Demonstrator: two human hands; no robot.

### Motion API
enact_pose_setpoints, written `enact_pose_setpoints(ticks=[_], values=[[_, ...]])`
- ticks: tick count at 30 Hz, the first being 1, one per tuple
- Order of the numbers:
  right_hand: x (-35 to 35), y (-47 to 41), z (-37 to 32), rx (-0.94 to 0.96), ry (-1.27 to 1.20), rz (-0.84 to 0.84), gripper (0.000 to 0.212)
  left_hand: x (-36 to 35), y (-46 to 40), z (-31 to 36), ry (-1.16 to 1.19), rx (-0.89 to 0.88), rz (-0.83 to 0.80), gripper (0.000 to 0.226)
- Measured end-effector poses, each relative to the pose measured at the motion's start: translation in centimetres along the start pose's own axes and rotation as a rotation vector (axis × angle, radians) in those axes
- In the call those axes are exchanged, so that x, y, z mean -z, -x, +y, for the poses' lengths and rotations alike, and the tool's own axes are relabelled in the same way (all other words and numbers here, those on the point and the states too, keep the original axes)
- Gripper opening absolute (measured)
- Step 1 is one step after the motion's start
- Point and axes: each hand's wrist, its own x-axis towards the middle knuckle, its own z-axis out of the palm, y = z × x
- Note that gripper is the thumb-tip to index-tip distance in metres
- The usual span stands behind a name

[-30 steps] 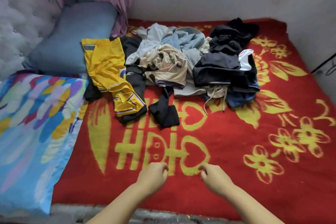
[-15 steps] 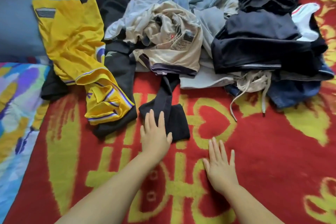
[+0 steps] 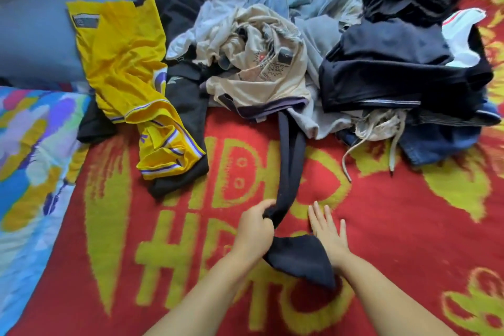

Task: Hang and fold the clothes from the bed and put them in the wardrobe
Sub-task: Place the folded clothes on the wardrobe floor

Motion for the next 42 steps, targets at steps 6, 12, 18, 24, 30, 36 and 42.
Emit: enact_pose_setpoints(ticks=[6,12,18,24,30,36,42], values=[[11.9,7.0,-2.8,-0.225,-1.439,-0.050,0.035,0.9,8.6,7.5,0.192,-0.163,0.119,0.043],[20.3,11.5,-9.3,-0.118,-1.660,0.053,0.042,2.5,19.0,12.9,0.106,-0.412,0.088,0.034],[18.1,21.9,-9.8,0.112,-1.122,0.212,0.015,6.0,26.2,12.1,-0.021,-0.257,-0.261,0.034],[15.9,32.8,-10.8,0.439,-0.700,0.106,0.014,7.3,24.3,13.0,0.804,0.322,-0.394,0.035],[11.5,39.7,-10.4,0.432,-0.531,-0.143,0.019,7.0,21.8,14.2,0.726,0.547,-0.041,0.026],[11.2,37.6,-6.3,-0.064,-1.334,-0.320,0.063,11.7,26.2,16.8,0.510,0.118,-0.122,0.019],[13.0,31.9,-9.7,-0.333,-1.580,-0.191,0.063,20.9,33.4,21.9,0.631,-0.175,-0.438,0.013]])
